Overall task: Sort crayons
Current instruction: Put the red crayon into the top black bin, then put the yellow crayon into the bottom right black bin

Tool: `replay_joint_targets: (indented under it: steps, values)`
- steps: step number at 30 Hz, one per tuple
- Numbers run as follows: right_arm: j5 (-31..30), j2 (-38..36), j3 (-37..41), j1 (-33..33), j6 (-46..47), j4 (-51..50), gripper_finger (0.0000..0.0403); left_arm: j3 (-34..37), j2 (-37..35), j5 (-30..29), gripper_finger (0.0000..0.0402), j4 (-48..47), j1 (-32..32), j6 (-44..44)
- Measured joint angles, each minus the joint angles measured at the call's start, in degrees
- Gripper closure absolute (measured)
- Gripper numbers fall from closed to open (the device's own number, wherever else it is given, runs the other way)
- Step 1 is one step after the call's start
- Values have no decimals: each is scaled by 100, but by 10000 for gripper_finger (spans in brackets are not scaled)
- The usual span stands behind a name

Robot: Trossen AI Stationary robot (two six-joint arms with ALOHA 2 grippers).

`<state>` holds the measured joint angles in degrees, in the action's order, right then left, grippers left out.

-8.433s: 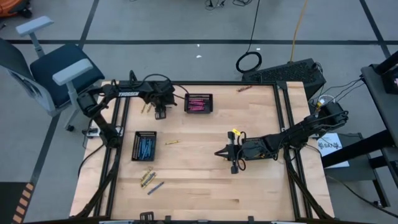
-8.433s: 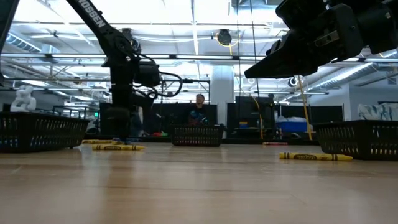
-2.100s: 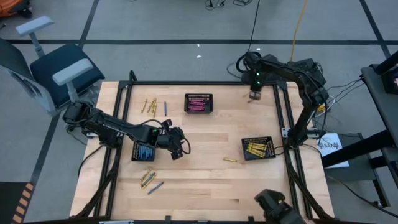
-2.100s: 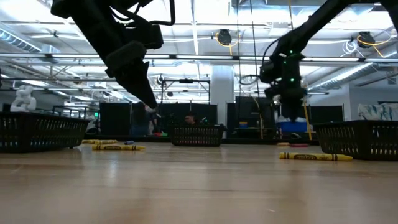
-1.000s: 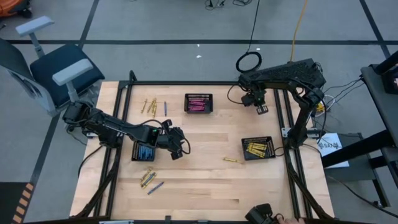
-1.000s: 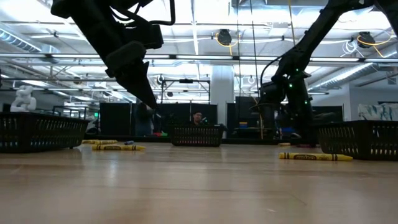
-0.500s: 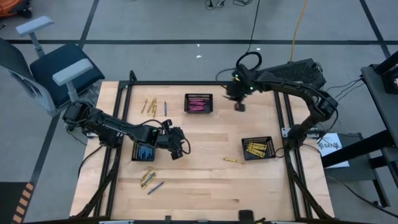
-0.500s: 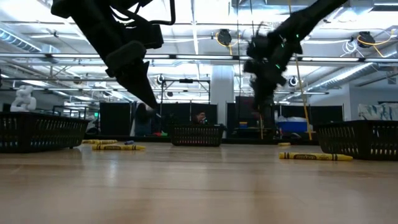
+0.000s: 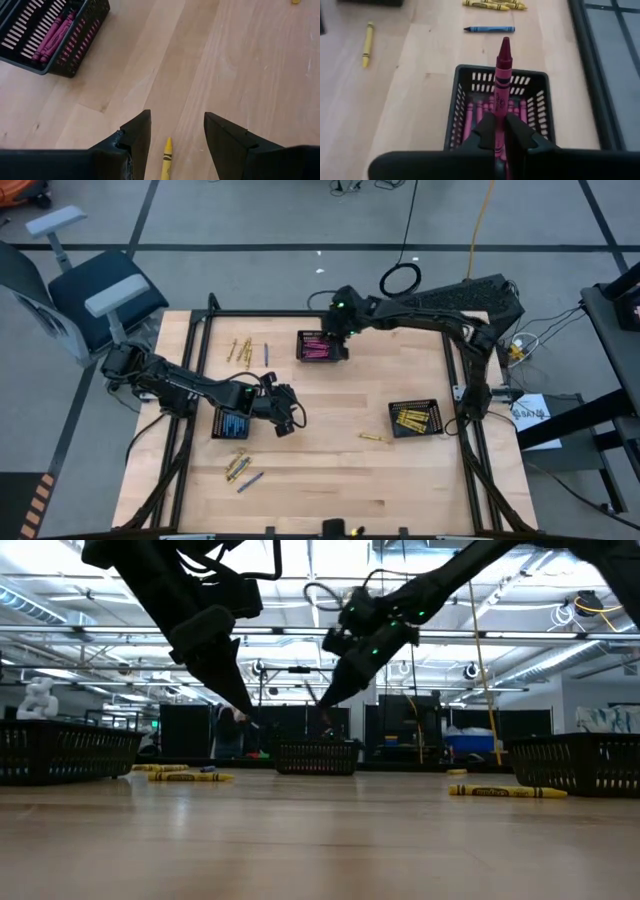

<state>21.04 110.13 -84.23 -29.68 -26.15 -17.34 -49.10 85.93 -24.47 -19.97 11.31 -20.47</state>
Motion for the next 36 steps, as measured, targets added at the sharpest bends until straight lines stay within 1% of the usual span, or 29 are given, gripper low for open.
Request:
replay_joint_targets:
  steps: [3, 7, 13, 17, 23, 26, 29, 32, 36]
  values:
    - [-92, 374, -190, 55, 10, -50, 403, 0, 0, -2, 221, 1, 8, -13]
    - [-594, 681, -257, 97, 5, -92, 403, 0, 0, -2, 221, 6, 52, -15]
    - [-601, 909, -261, 107, 2, -159, 393, 0, 0, -60, 221, 13, 119, -15]
    - [-601, 896, -261, 124, 2, -157, 367, 0, 0, -125, 221, 13, 120, -14]
    - [-622, 784, -261, 126, 42, -255, 305, 0, 0, -133, 221, 15, 120, -13]
    - [-817, 641, -261, 130, 204, -380, 294, 0, 0, -159, 221, 1, 120, -13]
    - [-825, 315, -171, 207, 309, -419, 308, 0, 0, -258, 221, -10, 151, -25]
    - [-753, -228, 149, 470, 312, -275, 337, 0, 0, -480, 221, -51, 261, -114]
    - [-728, -1096, 1056, 1021, 455, 259, 383, 0, 0, -933, 221, -157, 539, -235]
